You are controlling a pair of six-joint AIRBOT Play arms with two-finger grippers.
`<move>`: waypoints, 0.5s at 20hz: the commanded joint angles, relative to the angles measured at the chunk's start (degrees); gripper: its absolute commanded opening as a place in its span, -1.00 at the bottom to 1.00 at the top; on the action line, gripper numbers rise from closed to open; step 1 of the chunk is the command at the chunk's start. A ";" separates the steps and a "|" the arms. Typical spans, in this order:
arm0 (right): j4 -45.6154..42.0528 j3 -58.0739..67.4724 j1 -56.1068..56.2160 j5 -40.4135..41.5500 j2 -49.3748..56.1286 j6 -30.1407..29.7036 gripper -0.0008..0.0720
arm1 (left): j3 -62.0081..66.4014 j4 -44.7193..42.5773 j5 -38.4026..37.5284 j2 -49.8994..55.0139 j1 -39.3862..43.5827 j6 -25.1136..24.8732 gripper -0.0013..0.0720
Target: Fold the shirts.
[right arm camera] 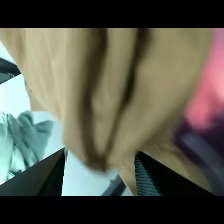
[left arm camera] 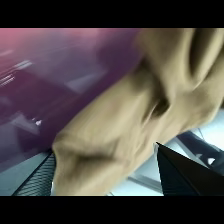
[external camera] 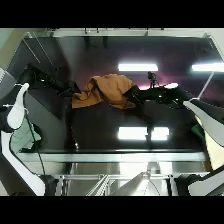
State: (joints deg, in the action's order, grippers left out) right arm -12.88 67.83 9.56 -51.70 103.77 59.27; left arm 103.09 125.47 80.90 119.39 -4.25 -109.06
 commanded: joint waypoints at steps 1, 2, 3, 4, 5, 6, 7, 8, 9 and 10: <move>4.57 3.82 2.43 0.92 4.46 -0.59 -0.04 | 6.32 -0.79 0.50 5.57 2.10 0.55 0.92; 5.86 3.98 2.62 0.90 4.66 -0.85 -0.12 | 7.78 -0.79 0.76 6.40 2.82 0.72 0.78; 6.84 4.04 2.62 0.83 4.68 -1.01 -0.15 | 8.96 -0.79 1.20 6.88 3.45 0.74 0.32; 7.17 4.37 2.62 0.31 4.68 -1.05 -0.58 | 9.86 -0.76 1.66 6.95 4.02 0.74 -0.35; 7.19 4.83 2.62 -0.39 4.63 -1.57 -0.93 | 10.80 -0.55 2.08 6.80 4.59 0.72 -0.92; 8.02 5.44 2.62 -1.81 4.57 -3.63 -0.93 | 12.11 0.94 3.19 6.62 4.90 0.72 -0.91; 8.98 6.14 2.62 -3.63 4.20 -5.68 -0.93 | 13.46 3.98 4.35 6.29 4.81 0.66 -0.91; 9.27 6.86 2.47 -5.31 3.10 -6.84 -0.93 | 14.58 8.39 5.03 5.38 4.81 0.35 -0.91; 9.27 7.52 2.01 -6.91 1.38 -7.08 -0.94 | 15.34 12.26 5.09 3.91 4.39 -0.20 -0.91; 9.27 8.44 0.96 -9.01 -1.31 -7.89 -0.93 | 15.61 16.04 4.96 1.44 3.69 -0.70 -0.91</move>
State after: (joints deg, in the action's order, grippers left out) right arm -5.02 74.28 11.64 -55.66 106.02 54.30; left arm 116.22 130.78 84.07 123.98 -0.08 -108.68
